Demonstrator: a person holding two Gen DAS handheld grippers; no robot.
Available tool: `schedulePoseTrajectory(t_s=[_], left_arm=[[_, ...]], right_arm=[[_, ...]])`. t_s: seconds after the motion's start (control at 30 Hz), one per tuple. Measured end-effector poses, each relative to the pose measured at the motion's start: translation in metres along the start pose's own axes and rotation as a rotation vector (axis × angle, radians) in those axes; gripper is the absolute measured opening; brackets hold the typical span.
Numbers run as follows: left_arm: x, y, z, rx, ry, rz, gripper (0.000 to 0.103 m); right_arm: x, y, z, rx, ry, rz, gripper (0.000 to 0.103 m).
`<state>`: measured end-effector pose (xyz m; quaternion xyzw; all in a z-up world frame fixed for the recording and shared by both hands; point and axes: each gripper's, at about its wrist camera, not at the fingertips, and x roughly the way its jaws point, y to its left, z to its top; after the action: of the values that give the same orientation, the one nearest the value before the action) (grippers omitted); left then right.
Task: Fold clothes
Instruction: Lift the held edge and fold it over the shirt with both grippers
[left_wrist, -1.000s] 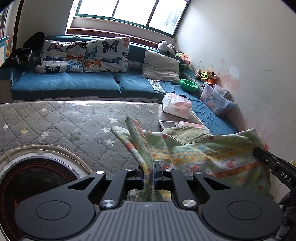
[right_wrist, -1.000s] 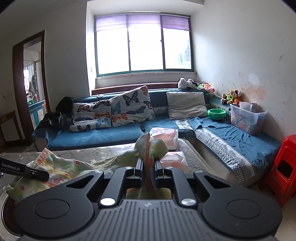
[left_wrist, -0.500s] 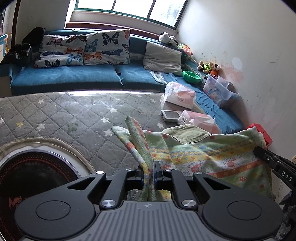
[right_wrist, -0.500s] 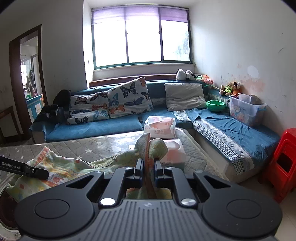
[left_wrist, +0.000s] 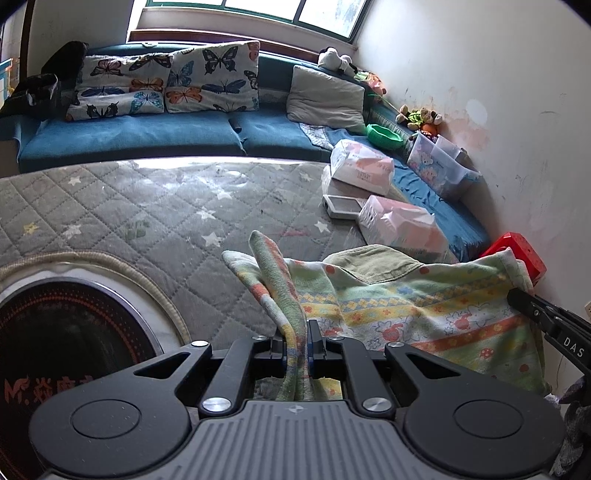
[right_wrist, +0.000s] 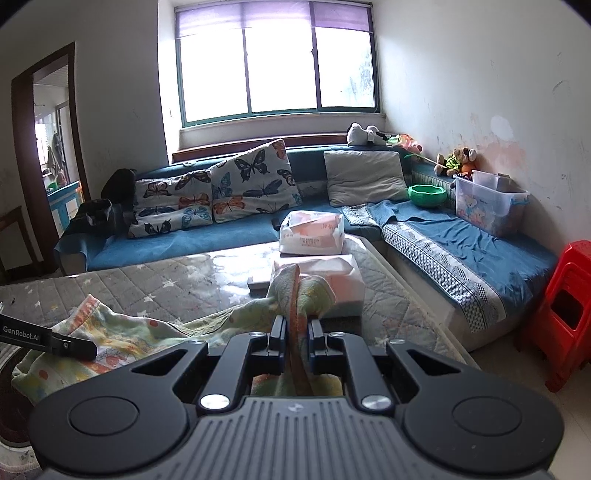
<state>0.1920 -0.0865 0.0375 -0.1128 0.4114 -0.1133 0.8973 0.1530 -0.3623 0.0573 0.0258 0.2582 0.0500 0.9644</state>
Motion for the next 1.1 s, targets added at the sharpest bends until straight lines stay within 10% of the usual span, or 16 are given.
schedulePoseTrajectory(t_s=[1.1], left_arm=[[0.025,0.017,-0.025,-0.032,0.096,0.023,0.01]], right_arm=[[0.036,-0.012,-0.029,0.011,0.122,-0.03,0.011]])
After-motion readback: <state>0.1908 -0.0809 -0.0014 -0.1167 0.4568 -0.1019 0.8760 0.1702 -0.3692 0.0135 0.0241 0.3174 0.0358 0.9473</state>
